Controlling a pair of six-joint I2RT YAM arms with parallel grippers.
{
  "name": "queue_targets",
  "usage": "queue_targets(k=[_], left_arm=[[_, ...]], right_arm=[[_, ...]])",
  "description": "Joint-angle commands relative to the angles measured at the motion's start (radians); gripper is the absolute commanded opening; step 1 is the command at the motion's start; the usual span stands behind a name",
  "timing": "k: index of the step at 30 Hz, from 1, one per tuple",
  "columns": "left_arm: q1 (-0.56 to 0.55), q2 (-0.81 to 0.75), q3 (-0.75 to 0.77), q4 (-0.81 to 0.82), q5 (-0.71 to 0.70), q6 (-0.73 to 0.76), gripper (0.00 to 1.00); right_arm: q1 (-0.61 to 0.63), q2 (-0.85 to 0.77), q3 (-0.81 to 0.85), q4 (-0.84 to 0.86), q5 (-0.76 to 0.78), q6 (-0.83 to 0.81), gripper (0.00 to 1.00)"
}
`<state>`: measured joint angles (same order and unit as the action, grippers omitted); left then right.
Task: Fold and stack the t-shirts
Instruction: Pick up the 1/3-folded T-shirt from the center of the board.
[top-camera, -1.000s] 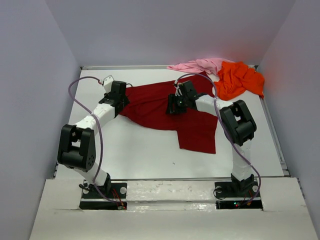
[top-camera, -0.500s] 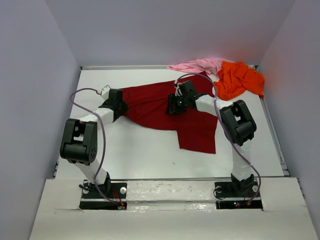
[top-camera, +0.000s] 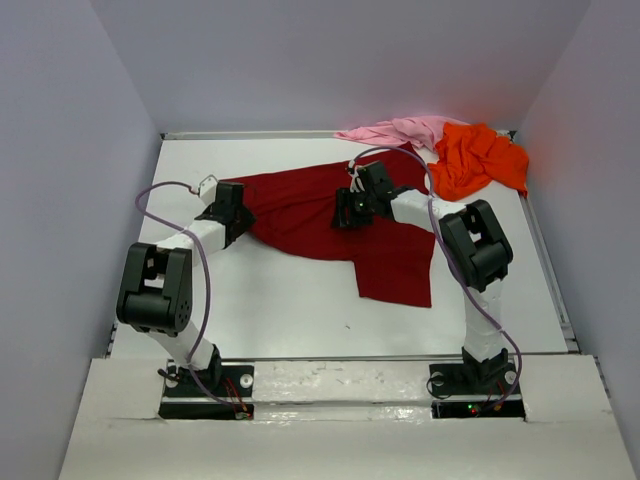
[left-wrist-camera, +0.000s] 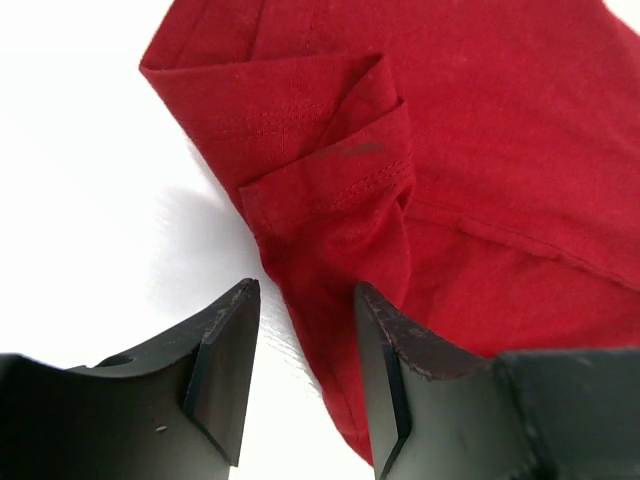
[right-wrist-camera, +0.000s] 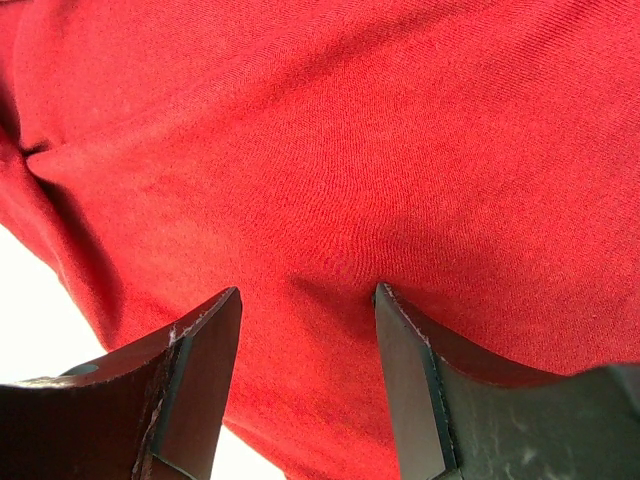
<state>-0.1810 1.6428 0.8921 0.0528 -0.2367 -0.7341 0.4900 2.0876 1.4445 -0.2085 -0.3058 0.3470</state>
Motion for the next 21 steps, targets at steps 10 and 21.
queue_targets(k=[10,21], left_arm=[[0.002,-0.028,-0.051,0.025,-0.065,-0.019,0.52],[0.002,0.015,-0.041,0.050,-0.093,0.007,0.50]], right_arm=[[-0.005,0.020,-0.006,0.001,-0.021,-0.006,0.62],[-0.005,0.020,-0.010,0.001,-0.019,-0.005,0.62]])
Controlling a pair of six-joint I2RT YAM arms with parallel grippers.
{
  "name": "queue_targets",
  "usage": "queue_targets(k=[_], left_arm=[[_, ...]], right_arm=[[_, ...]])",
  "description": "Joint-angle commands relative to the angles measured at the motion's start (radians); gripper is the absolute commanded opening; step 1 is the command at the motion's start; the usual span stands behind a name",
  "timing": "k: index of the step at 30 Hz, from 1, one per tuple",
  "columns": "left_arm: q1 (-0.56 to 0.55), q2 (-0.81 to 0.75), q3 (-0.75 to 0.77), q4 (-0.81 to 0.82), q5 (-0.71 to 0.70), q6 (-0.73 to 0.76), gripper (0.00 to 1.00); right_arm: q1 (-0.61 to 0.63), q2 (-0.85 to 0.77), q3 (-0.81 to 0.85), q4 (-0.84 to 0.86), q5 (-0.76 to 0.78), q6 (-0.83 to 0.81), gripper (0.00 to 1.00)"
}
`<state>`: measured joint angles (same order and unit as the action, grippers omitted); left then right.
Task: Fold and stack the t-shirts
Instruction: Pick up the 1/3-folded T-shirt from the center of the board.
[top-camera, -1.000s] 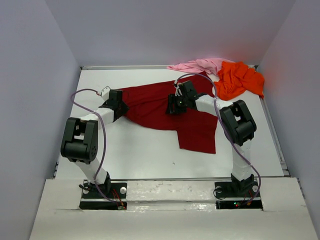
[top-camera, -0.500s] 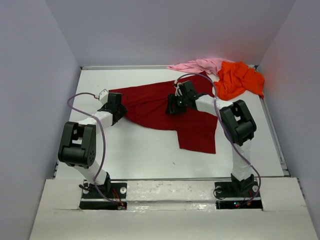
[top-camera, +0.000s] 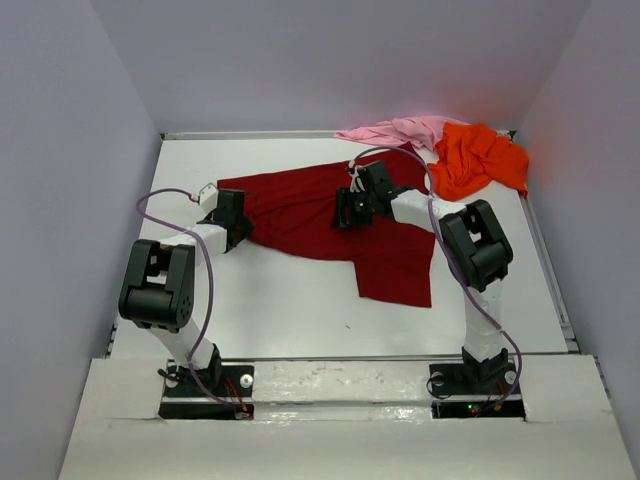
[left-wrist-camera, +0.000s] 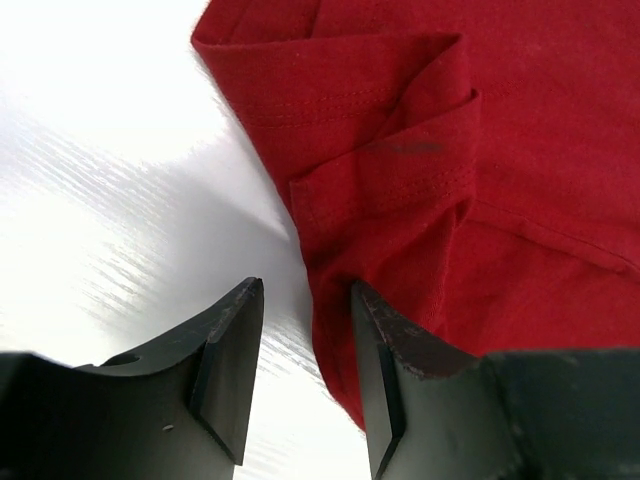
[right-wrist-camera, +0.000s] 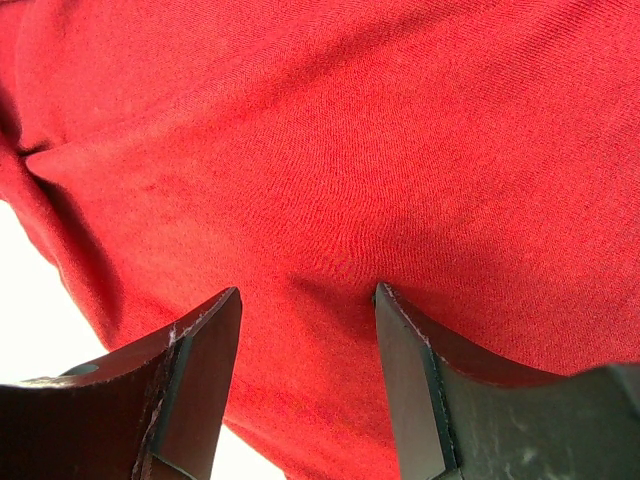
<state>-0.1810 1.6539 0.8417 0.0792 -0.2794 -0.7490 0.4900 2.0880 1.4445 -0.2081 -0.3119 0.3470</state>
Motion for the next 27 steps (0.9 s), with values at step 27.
queue_targets(k=[27], left_arm=[[0.005,-0.057,0.091,-0.056,-0.153,0.046,0.52]], right_arm=[[-0.005,0.024,-0.009,0.004,-0.042,-0.005,0.61]])
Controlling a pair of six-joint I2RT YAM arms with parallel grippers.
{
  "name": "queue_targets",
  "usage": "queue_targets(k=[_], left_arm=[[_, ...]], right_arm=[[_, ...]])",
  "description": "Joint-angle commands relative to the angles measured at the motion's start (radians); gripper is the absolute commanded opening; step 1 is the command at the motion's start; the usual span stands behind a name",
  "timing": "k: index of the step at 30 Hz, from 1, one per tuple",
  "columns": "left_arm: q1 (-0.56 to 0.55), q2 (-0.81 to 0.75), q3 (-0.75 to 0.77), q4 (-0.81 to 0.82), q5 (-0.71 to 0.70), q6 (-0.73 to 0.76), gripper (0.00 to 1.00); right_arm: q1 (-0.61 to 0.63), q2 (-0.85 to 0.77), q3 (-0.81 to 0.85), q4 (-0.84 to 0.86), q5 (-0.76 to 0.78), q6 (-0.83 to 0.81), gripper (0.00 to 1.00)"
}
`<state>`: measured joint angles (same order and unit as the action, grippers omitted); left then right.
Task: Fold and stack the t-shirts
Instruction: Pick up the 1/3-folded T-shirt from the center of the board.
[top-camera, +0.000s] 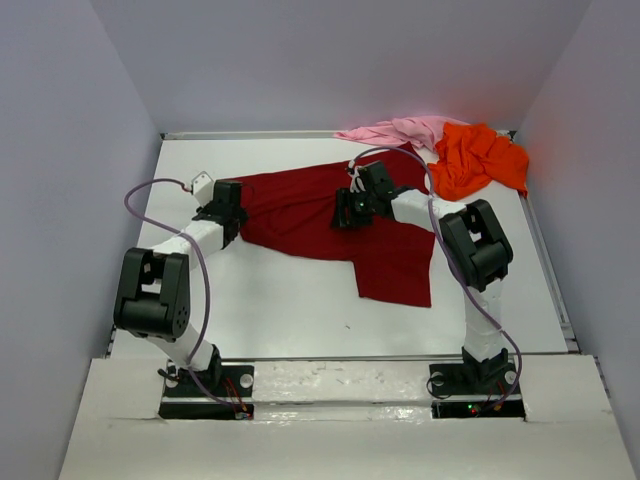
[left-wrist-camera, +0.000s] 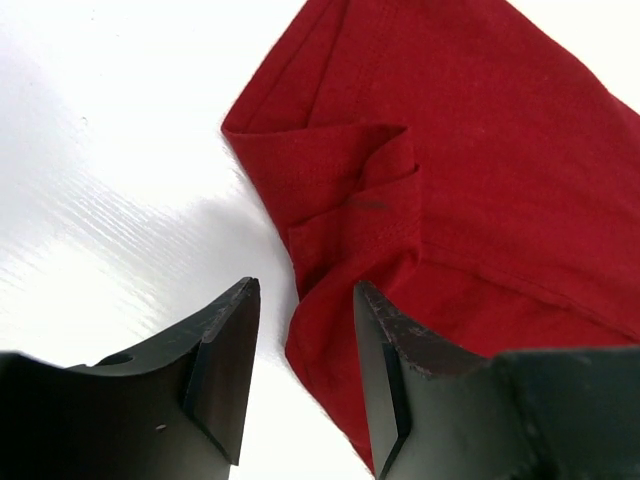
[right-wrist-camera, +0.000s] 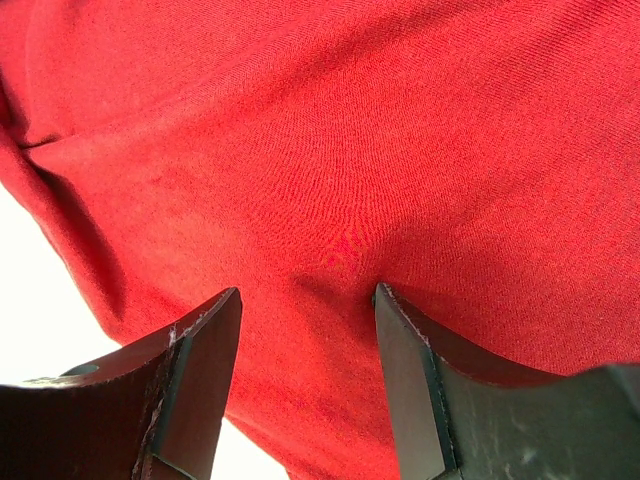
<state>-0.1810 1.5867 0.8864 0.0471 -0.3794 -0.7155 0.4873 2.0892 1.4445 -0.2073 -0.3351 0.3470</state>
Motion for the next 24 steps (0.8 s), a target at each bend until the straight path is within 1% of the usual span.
queue_targets(k=[1,4,12,13,18,24], left_arm=[[0.006,0.036,0.055,-0.030,-0.056,0.013,0.52],[0.005,0.087,0.091,-0.046,-0.065,0.013,0.52],[0.011,0.156,0.137,-0.044,-0.096,0.050,0.52],[0.012,0.170,0.146,-0.070,-0.099,0.050,0.52],[0.018,0.197,0.166,-0.079,-0.099,0.051,0.51],[0.026,0.194,0.186,-0.093,-0.110,0.059,0.51]], right_arm=[[-0.003,0.022,-0.010,0.003,-0.019,-0.005,0.62],[-0.003,0.023,-0.009,0.003,-0.018,-0.005,0.62],[-0.012,0.029,-0.006,0.003,-0.022,-0.005,0.61],[-0.012,0.029,-0.006,0.003,-0.021,-0.005,0.62],[-0.012,0.032,-0.009,0.003,-0.022,-0.005,0.61],[-0.012,0.037,-0.009,0.003,-0.025,-0.005,0.61]])
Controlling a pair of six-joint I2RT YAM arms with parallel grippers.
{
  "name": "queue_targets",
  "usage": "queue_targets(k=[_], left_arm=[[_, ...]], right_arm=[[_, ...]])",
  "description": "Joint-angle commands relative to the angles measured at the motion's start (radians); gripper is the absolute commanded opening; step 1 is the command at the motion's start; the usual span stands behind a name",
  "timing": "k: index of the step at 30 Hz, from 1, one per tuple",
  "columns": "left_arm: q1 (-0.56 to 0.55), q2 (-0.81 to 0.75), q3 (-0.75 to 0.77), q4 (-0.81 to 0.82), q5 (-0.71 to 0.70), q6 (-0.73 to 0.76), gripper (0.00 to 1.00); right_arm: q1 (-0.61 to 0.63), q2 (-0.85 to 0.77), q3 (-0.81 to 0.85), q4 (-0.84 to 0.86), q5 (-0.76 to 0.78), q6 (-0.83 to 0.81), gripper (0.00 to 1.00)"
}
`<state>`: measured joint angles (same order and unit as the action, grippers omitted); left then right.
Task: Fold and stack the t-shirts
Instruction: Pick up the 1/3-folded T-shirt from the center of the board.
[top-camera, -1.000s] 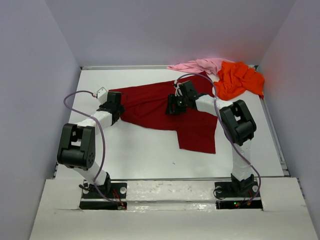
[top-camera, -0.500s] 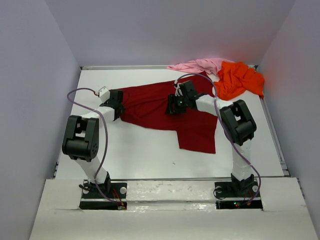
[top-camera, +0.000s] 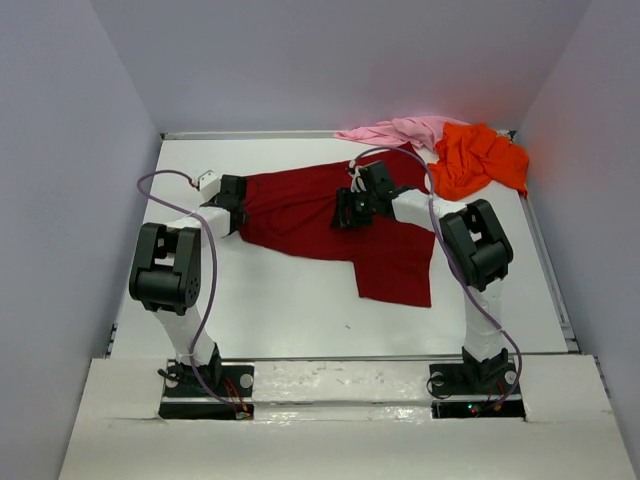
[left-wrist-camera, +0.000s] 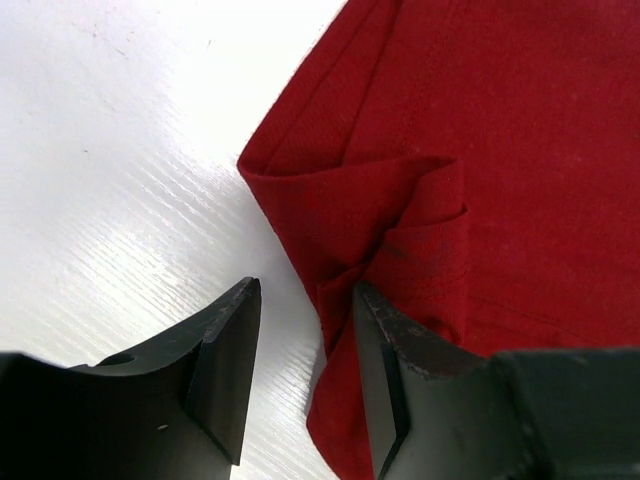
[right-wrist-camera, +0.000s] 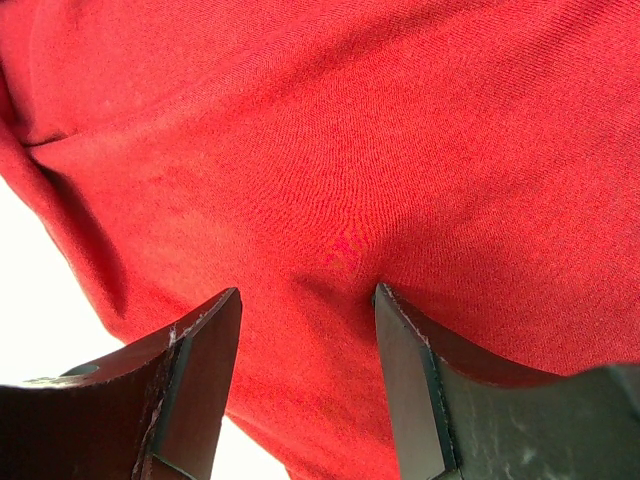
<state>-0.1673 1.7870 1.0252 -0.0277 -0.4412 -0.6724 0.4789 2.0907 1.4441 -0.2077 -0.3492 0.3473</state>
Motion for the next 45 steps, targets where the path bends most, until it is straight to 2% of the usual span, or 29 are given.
queue_targets(k=[1,14,25,45], left_arm=[[0.012,-0.009,0.049,-0.021,-0.047,0.016,0.51],[0.014,0.014,0.053,-0.028,-0.021,0.008,0.51],[0.012,0.052,0.084,-0.002,0.094,0.023,0.51],[0.003,0.040,0.115,-0.015,0.110,0.063,0.50]], right_arm=[[-0.003,0.037,-0.008,0.004,-0.011,-0.005,0.62],[-0.003,0.039,-0.008,0.004,-0.010,-0.004,0.62],[-0.003,0.037,-0.007,0.002,-0.008,-0.004,0.62],[-0.003,0.071,0.016,0.004,-0.022,-0.004,0.62]])
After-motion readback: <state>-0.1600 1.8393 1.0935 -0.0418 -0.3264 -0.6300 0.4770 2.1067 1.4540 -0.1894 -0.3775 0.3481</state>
